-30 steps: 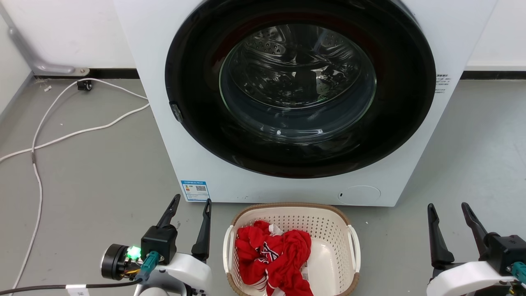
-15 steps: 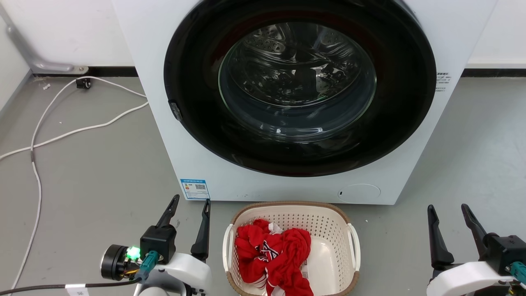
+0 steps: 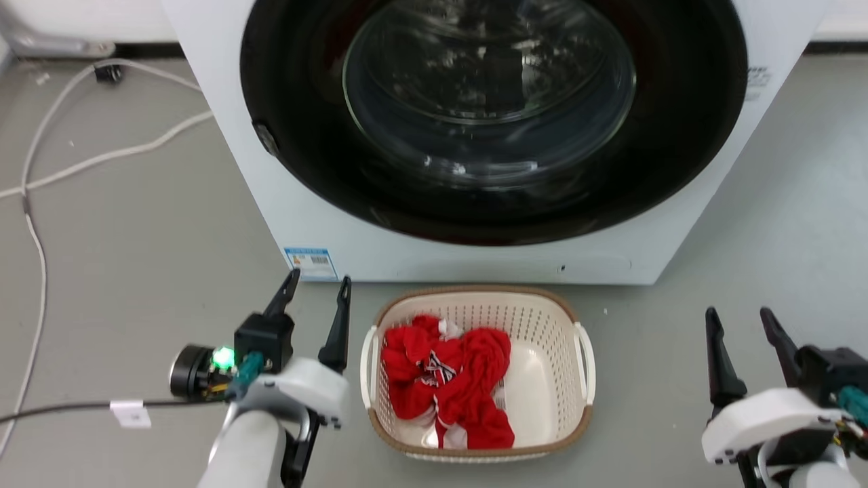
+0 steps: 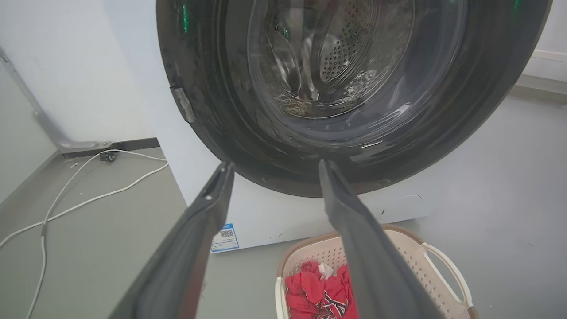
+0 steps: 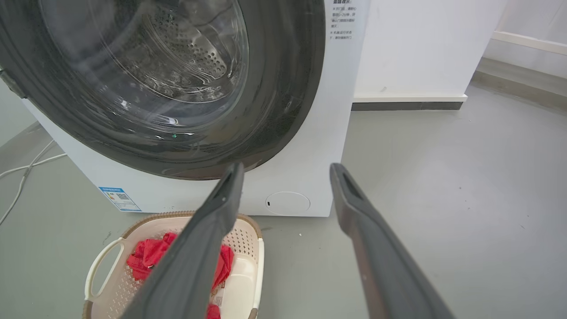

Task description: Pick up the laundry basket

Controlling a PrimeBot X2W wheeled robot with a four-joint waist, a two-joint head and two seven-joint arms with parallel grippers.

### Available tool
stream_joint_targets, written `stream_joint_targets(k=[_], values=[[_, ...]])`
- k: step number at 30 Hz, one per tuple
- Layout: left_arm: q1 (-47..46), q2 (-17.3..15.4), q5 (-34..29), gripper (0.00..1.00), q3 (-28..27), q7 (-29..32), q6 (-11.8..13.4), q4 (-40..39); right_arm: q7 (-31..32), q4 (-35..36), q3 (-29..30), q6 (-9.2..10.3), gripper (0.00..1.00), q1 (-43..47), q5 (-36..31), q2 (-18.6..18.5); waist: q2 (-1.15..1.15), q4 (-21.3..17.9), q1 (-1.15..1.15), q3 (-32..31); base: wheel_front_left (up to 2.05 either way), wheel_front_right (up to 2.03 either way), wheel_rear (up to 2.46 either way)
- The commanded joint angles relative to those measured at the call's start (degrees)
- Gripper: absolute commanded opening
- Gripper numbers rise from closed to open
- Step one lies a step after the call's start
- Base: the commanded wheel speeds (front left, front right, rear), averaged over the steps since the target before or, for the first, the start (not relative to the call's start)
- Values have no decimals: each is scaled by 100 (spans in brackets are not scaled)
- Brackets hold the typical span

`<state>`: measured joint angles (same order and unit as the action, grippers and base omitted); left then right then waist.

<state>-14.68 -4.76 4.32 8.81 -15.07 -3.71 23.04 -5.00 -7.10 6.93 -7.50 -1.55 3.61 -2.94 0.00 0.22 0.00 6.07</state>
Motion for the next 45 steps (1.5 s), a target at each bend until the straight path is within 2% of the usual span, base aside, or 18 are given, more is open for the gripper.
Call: stream_joint_targets(k=[1, 8, 9, 14, 21, 33, 45], values=[[-251, -16, 40, 100, 4, -14, -38, 127, -13, -132, 7, 2, 100, -218, 30, 8, 0, -50, 0, 404, 0, 0, 0], [-1226, -85, 176, 100, 52, 55, -183, 1053, -96, -1101, -117, 2, 100, -1104, 1, 9, 0, -131, 0, 1287, 0, 0, 0], [-1641, -123, 270, 100, 69, 106, -250, 1493, -93, -1570, -218, 2, 100, -1529, 22, 9, 0, -187, 0, 1672, 0, 0, 0], [-2259, -230, 448, 100, 144, 241, -332, 2231, -168, -2371, -483, 2, 100, -2261, 152, 8, 0, -284, 0, 2243, 0, 0, 0], [-2970, -331, 756, 100, 545, 492, -377, 3056, -272, -3583, -961, 2, 100, -3267, 447, 6, 0, -386, 0, 2897, 0, 0, 0], [-3721, -679, 1777, 100, 1471, 1051, -381, 3783, -452, -5136, -1823, 2, 100, -4557, 1032, 6, 0, -523, 0, 3710, 0, 0, 0], [-4248, -911, 2538, 100, 1925, 1708, -381, 4217, -86, -5850, -2838, 2, 100, -5284, 1954, 6, 0, -614, 0, 4121, 0, 0, 0]])
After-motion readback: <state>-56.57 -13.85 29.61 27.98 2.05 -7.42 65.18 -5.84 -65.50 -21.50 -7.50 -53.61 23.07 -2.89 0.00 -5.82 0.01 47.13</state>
